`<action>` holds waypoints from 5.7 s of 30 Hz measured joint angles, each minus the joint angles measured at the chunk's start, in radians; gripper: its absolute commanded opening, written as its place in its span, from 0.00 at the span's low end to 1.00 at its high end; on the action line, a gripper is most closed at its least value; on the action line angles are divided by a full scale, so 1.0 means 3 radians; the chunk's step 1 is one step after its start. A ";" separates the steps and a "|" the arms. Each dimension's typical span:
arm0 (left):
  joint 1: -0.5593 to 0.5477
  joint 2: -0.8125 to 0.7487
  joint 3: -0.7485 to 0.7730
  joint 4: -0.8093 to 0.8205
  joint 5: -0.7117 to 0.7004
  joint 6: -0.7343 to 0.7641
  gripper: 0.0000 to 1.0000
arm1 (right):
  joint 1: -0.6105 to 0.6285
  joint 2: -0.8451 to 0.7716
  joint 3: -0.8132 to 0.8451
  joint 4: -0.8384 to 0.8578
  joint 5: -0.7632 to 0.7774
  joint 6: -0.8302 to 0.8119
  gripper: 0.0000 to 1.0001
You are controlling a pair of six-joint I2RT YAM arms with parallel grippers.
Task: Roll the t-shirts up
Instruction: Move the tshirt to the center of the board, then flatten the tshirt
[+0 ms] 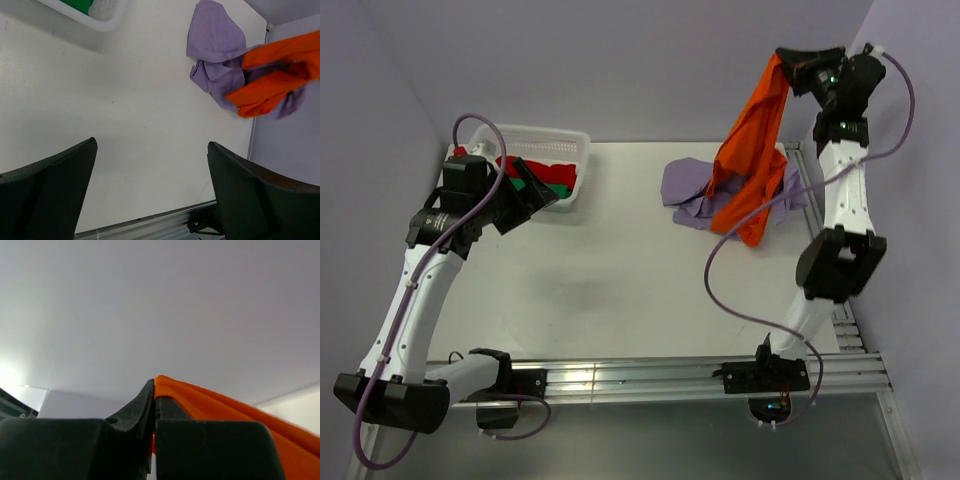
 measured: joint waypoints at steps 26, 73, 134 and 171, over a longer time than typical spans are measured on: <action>-0.0067 0.0173 0.0090 0.0005 -0.0029 0.0024 0.98 | 0.1990 -0.2013 -0.1286 -0.0557 -0.0716 -0.0712 0.00; -0.0069 0.0239 -0.0005 -0.0006 -0.0078 0.0066 0.99 | 0.1258 0.1751 0.0126 -0.2922 0.2085 -0.1893 0.42; -0.0240 0.0286 -0.0331 -0.0175 -0.0139 0.0074 1.00 | 0.5467 -0.0867 -0.2703 -0.2322 0.1205 -0.1728 0.50; 0.0031 0.3877 0.2431 0.0479 0.0388 0.0233 0.87 | 0.4138 -0.1575 -0.2850 -0.2705 0.2355 -0.1395 0.46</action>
